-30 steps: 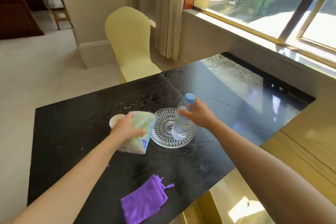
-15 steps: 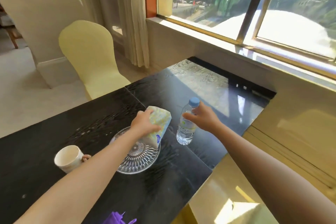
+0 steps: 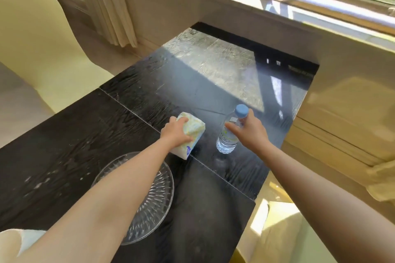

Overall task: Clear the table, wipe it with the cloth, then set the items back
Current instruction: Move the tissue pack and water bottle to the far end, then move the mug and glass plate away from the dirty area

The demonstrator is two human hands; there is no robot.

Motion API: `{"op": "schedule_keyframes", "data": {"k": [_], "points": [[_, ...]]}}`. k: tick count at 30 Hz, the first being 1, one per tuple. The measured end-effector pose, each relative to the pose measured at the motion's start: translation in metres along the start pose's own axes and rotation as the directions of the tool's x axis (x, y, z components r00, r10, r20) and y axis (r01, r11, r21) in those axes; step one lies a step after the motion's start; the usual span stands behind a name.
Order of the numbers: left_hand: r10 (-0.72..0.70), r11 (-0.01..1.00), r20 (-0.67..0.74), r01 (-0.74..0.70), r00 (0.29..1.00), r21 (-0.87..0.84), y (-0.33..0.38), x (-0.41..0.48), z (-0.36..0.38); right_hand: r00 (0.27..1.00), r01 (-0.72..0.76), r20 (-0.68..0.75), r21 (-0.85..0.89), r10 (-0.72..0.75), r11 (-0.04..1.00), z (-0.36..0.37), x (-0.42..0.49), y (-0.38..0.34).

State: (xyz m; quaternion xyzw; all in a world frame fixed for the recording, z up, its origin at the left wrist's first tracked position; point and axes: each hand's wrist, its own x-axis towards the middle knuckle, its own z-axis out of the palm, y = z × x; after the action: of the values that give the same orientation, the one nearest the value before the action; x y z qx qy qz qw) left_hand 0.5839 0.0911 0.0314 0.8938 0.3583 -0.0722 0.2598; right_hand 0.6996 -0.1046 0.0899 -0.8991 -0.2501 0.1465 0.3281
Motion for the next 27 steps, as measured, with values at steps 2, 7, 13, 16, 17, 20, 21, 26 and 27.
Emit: {"op": "schedule_keyframes", "data": {"k": [2, 7, 13, 16, 17, 20, 21, 26, 27], "points": [[0.012, 1.000, 0.016, -0.012, 1.000, 0.007, -0.003, 0.023, 0.016, 1.000, -0.021, -0.021, 0.020, 0.022, 1.000, 0.011, 0.013, 0.006], [0.050, 0.997, 0.027, -0.051, 0.998, 0.061, -0.005, 0.063, 0.055, 0.999, -0.030, -0.037, 0.008, 0.030, 1.000, 0.038, 0.028, 0.020], [0.170, 0.973, 0.018, -0.170, 0.985, 0.154, 0.002, 0.109, 0.064, 0.992, 0.031, -0.125, 0.077, -0.021, 0.997, 0.065, 0.040, 0.025], [0.195, 0.961, 0.084, -0.207, 0.977, 0.181, 0.006, 0.113, 0.072, 0.989, 0.017, -0.148, 0.127, 0.002, 0.992, 0.070, 0.040, 0.037], [0.191, 0.962, 0.104, -0.207, 0.976, 0.179, 0.005, 0.110, 0.075, 0.991, 0.003, -0.134, 0.135, 0.015, 0.991, 0.071, 0.040, 0.041], [0.162, 0.969, 0.116, -0.180, 0.980, 0.167, -0.004, 0.099, 0.073, 0.996, -0.070, -0.048, 0.132, 0.077, 0.989, 0.071, 0.043, 0.044], [0.150, 0.972, 0.106, -0.166, 0.983, 0.167, -0.008, 0.093, 0.070, 0.995, -0.095, -0.017, 0.125, 0.098, 0.988, 0.070, 0.044, 0.043], [0.132, 0.981, 0.091, -0.143, 0.987, 0.128, -0.019, 0.056, 0.065, 0.953, -0.239, 0.163, -0.108, 0.254, 0.965, 0.066, 0.027, 0.055], [0.138, 0.983, 0.094, -0.148, 0.986, 0.113, -0.018, 0.047, 0.066, 0.932, -0.255, 0.222, -0.153, 0.285, 0.955, 0.064, 0.022, 0.056]]}}
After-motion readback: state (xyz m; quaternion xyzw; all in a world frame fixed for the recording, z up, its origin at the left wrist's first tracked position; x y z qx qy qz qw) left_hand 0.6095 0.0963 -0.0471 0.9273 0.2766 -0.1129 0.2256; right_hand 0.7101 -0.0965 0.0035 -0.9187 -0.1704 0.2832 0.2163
